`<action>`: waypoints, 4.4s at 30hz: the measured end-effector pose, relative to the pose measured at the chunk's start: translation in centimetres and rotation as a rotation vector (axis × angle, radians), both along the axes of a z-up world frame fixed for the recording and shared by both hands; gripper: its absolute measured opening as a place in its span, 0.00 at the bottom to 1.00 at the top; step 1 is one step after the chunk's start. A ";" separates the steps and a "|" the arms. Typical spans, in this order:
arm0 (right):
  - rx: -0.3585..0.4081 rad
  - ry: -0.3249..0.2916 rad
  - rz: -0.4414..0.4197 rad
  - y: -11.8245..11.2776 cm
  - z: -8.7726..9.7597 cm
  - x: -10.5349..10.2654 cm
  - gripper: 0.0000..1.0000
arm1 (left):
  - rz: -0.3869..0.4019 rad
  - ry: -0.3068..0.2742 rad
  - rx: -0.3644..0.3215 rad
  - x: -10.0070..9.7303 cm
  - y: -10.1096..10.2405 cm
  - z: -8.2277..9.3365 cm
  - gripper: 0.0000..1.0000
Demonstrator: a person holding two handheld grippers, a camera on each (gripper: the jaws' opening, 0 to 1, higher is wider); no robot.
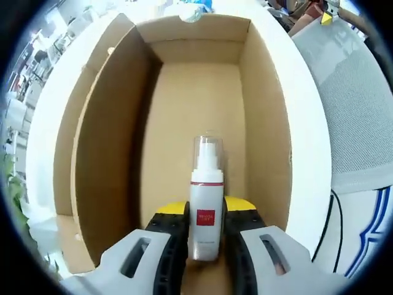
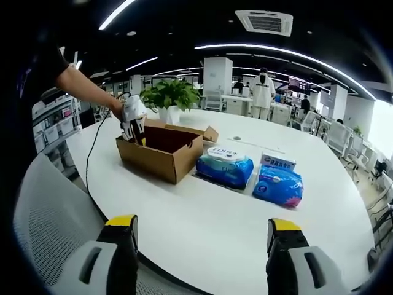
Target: Operate the shoe box by opening the lid, removing the specified soft item, and placing it in the target area until the item is outside and the box remains undamaged.
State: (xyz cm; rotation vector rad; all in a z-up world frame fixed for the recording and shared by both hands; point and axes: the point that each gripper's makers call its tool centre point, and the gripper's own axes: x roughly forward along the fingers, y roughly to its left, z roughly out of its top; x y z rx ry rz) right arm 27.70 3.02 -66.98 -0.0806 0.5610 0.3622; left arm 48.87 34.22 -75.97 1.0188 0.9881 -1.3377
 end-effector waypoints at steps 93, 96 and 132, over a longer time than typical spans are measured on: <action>0.279 0.063 0.179 9.2 6.0 4.4 0.43 | -0.167 -0.219 -0.469 -9.8 -12.5 12.8 0.19; 0.294 0.067 0.184 9.5 6.2 4.5 0.42 | -0.176 -0.217 -0.474 -10.1 -12.9 12.7 0.19; 0.472 0.167 0.163 12.5 6.4 5.7 0.30 | -0.269 -0.252 -0.562 -13.8 -16.8 13.2 0.19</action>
